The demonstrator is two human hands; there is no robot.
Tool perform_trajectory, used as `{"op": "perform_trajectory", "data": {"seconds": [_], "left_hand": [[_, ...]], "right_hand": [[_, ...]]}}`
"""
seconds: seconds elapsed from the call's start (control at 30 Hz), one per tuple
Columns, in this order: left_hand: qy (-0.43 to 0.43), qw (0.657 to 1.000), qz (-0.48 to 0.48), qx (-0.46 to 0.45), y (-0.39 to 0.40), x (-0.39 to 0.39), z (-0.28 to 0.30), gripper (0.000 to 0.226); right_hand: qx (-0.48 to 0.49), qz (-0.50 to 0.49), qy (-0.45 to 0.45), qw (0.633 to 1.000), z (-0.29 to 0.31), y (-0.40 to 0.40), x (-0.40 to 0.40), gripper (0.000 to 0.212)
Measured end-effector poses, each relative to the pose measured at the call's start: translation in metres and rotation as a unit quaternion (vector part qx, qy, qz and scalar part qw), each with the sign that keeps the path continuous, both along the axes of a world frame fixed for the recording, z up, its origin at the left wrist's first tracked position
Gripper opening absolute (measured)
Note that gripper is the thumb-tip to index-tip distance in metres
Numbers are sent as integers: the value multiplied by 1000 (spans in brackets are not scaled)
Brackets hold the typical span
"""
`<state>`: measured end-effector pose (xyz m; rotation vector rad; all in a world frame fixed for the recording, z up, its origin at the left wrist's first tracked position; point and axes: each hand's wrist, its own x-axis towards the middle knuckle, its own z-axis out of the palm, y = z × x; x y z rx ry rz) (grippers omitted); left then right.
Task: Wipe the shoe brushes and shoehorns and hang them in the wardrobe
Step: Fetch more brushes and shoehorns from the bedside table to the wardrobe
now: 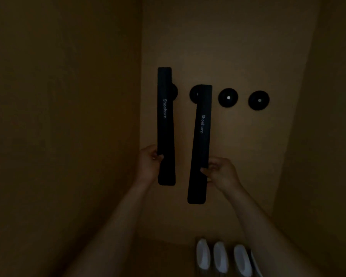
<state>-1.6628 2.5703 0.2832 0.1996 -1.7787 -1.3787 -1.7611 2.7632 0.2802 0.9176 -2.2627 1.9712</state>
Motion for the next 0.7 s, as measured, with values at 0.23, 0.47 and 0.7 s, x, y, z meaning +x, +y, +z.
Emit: {"op": "perform_trajectory", "data": {"seconds": [0.23, 0.47, 0.7], "left_hand": [[26, 999, 10, -19, -22, -36, 44, 30], [-48, 996, 49, -49, -51, -74, 61, 22], [-43, 992, 105, -48, -60, -80, 56, 41]], "right_hand": [[-3, -2, 22, 1000, 13, -15, -24, 35], [-10, -12, 47, 999, 23, -16, -44, 36], [-17, -15, 44, 999, 30, -21, -50, 28]]}}
